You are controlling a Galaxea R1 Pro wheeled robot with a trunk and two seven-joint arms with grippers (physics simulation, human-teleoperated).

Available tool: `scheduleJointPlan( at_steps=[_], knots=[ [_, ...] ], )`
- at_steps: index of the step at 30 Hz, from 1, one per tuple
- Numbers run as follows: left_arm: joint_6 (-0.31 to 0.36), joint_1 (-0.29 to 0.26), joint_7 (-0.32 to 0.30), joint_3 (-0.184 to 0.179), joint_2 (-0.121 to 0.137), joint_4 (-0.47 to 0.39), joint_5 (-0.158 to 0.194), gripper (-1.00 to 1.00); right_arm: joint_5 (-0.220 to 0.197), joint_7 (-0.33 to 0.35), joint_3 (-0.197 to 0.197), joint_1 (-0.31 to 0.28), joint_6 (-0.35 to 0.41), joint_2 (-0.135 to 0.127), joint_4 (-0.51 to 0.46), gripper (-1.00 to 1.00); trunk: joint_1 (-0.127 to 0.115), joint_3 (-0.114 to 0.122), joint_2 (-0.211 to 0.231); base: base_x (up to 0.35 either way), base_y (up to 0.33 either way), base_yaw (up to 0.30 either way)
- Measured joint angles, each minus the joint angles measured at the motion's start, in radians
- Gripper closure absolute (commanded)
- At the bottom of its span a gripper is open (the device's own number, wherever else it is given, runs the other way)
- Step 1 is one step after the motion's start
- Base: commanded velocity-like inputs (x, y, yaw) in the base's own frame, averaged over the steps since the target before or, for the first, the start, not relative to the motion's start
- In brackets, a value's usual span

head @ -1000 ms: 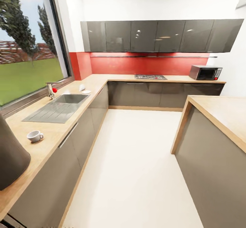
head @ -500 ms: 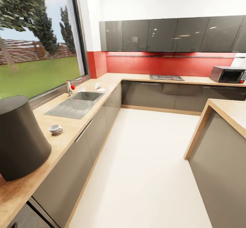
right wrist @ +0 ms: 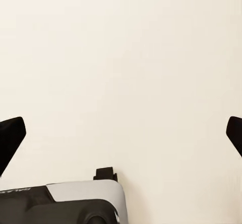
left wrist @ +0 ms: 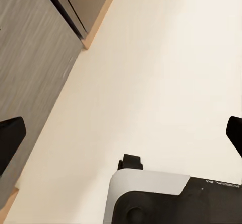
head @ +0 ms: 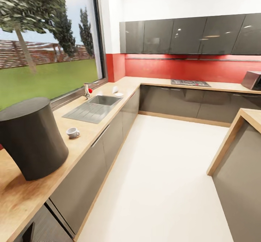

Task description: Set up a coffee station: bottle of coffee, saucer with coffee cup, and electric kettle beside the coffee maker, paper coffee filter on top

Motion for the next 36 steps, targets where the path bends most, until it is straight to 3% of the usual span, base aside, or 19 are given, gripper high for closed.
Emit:
scheduleJointPlan(
  at_steps=[10, 24, 31, 36],
  knots=[
    [-0.019, 0.002, 0.000, -0.002, -0.001, 0.002, -0.001, -1.00, 0.000, 0.002, 0.000, 0.000, 0.000, -0.008, 0.064, -1.00, 0.000, 0.000, 0.000, 0.000, 0.000, 0.004],
    [-0.020, 0.004, -0.011, -0.011, 0.002, 0.005, -0.012, -1.00, -0.003, -0.005, -0.002, 0.000, 0.000, -0.007, 0.068, -1.00, 0.000, 0.000, 0.000, 0.003, 0.000, -0.092],
    [-0.019, 0.002, -0.010, -0.016, 0.001, 0.005, -0.043, -1.00, -0.001, -0.001, -0.001, 0.000, 0.000, -0.007, 0.071, -1.00, 0.000, 0.000, 0.000, 0.240, -0.116, -0.013],
    [-0.019, 0.002, -0.009, -0.015, 0.001, 0.005, -0.045, -1.00, -0.001, -0.001, -0.001, 0.000, 0.000, -0.007, 0.071, -1.00, 0.000, 0.000, 0.000, 0.299, -0.193, -0.001]
  ],
)
